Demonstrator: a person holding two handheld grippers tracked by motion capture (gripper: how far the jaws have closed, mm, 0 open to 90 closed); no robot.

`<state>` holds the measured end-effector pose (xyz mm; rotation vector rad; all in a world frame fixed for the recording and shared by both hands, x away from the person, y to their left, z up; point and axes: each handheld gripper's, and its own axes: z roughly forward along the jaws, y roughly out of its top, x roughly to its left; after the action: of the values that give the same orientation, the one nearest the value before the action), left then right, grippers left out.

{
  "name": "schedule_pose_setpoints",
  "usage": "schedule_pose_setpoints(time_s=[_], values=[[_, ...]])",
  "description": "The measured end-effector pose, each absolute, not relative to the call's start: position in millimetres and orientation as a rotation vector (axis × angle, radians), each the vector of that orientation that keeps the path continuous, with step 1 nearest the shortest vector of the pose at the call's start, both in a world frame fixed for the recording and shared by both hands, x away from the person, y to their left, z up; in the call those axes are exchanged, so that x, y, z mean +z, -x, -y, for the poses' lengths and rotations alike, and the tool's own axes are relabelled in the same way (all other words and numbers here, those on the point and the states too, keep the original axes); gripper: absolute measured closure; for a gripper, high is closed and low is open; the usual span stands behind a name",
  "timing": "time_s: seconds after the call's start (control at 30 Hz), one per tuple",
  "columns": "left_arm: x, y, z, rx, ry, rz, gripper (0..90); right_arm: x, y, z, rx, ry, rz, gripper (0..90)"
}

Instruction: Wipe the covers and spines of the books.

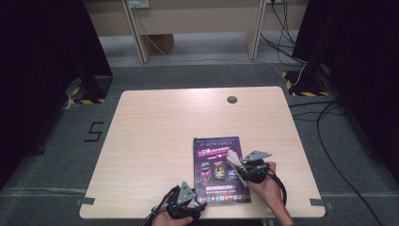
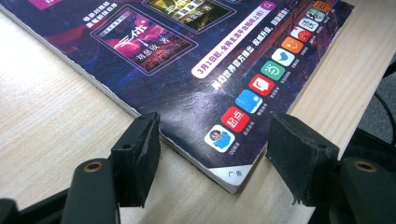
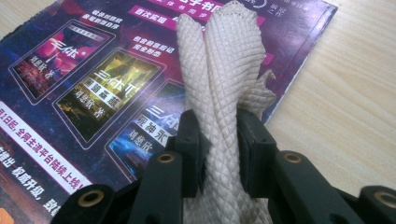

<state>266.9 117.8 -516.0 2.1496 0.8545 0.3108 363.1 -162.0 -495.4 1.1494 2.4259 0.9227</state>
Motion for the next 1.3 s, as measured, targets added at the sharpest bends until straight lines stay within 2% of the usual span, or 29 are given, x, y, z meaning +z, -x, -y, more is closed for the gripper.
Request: schedule_pose_setpoints(time_s=[0.4,0.47,0.7,0.93,1.3], values=[[-516.5,-278.1,-113.8,0.353,-2.136,-0.871,35.5,-496.3,-376.1,158.8,0.896,-1.166,-2.375,72.8],[-516.5,-279.0,-115.4,0.386,-2.134,-0.882,35.4,-496.7,-377.3,153.6,0.905,-1.183,-2.372,72.9],[-517.3,-279.9,-116.5,0.363,-2.124,-0.893,36.3,-497.8,-375.5,131.9,0.941,-1.136,-2.417,72.9],[-513.2,-276.4,-127.0,0.319,-2.103,-0.927,30.1,-498.7,-372.2,103.9,0.976,-1.072,-2.473,72.6],[-502.8,-261.2,-145.0,0.343,-2.116,-0.889,26.2,-499.3,-366.6,71.8,0.994,-0.978,-2.531,72.6]])
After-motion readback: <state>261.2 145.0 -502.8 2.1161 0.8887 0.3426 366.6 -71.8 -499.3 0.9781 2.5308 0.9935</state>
